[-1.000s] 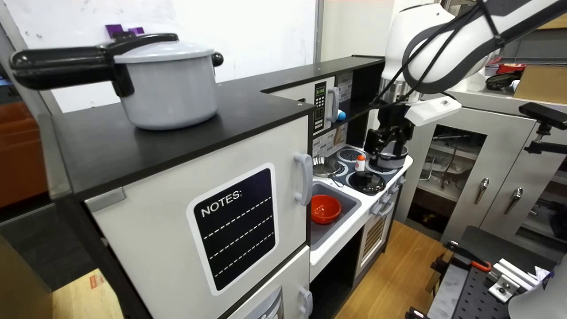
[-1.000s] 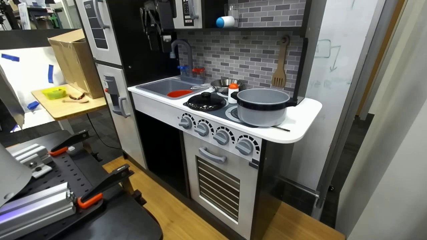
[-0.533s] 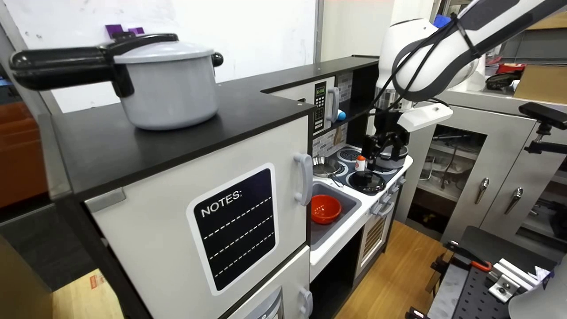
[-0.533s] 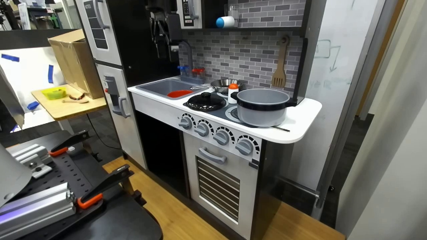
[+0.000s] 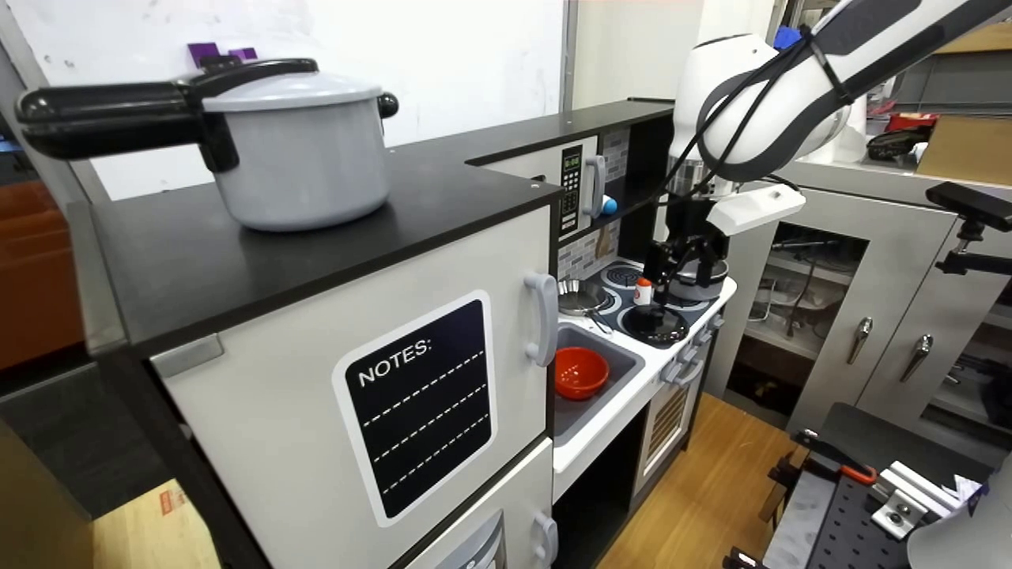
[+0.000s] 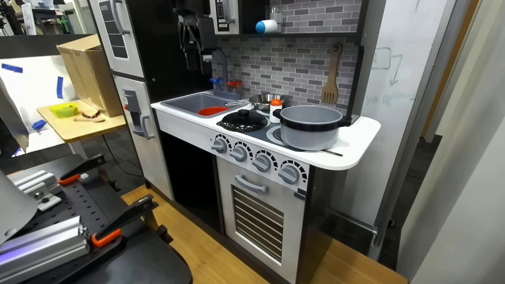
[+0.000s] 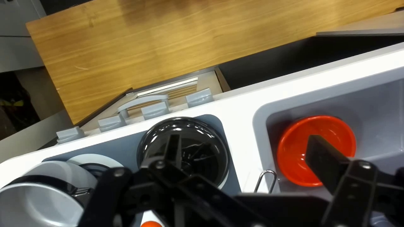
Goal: Use the black lid to cover the grey pot
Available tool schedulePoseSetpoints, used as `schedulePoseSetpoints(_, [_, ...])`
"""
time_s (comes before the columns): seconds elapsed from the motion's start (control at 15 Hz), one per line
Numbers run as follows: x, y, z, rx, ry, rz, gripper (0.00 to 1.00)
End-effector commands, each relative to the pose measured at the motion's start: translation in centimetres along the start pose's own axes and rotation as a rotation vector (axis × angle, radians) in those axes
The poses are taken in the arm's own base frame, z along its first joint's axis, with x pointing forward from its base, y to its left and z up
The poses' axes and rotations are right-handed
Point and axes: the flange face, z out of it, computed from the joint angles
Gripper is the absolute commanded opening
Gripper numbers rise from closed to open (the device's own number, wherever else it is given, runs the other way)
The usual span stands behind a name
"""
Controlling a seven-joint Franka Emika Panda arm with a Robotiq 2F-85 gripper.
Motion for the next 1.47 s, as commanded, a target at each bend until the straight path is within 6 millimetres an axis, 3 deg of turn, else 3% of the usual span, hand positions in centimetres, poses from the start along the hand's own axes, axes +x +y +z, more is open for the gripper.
schedulePoseSetpoints(0.0, [-0.4,-0.2,0.3,-0.01,0.008,-0.021,1.0])
schedulePoseSetpoints(0.47, [-0.3,1.2,2.6,-0.013,-0.013,0.0,1.0])
schedulePoseSetpoints(0.87, [1.3,3.2,4.4,0.004,-0.008,0.065,1.0])
schedulePoseSetpoints(1.27, [4.3,5.8,5.4,-0.009,-0.031,0.133,1.0])
schedulePoseSetpoints(1.33, [3.2,5.4,5.3,-0.004,-0.023,0.116,1.0])
schedulePoseSetpoints(1.4, [3.7,5.7,5.3,-0.006,-0.021,0.123,1.0])
